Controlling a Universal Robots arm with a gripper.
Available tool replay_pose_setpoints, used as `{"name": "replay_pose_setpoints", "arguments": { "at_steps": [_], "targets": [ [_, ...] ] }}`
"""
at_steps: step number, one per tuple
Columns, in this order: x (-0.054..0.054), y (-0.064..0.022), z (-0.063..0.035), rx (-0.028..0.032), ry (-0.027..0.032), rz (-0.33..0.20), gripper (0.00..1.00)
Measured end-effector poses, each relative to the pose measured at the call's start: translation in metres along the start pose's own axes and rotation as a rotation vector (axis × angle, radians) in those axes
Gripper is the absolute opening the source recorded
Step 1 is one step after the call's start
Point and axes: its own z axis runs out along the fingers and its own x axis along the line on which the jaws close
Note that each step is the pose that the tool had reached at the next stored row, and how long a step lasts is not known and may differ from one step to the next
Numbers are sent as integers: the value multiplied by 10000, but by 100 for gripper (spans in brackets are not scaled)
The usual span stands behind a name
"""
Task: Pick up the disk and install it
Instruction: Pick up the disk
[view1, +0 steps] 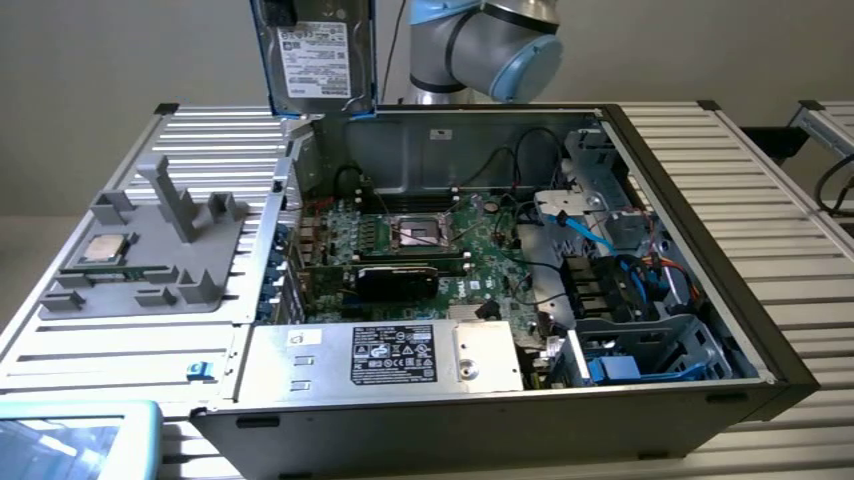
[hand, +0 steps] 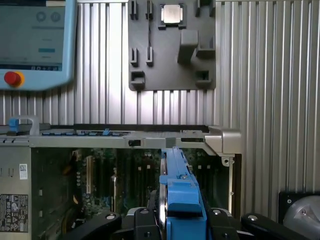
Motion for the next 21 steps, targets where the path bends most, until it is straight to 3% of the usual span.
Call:
{"name": "replay_pose_setpoints", "arguments": {
  "at_steps": [21],
  "targets": [
    [486, -745, -28, 0, -101, 1, 37]
  ]
}}
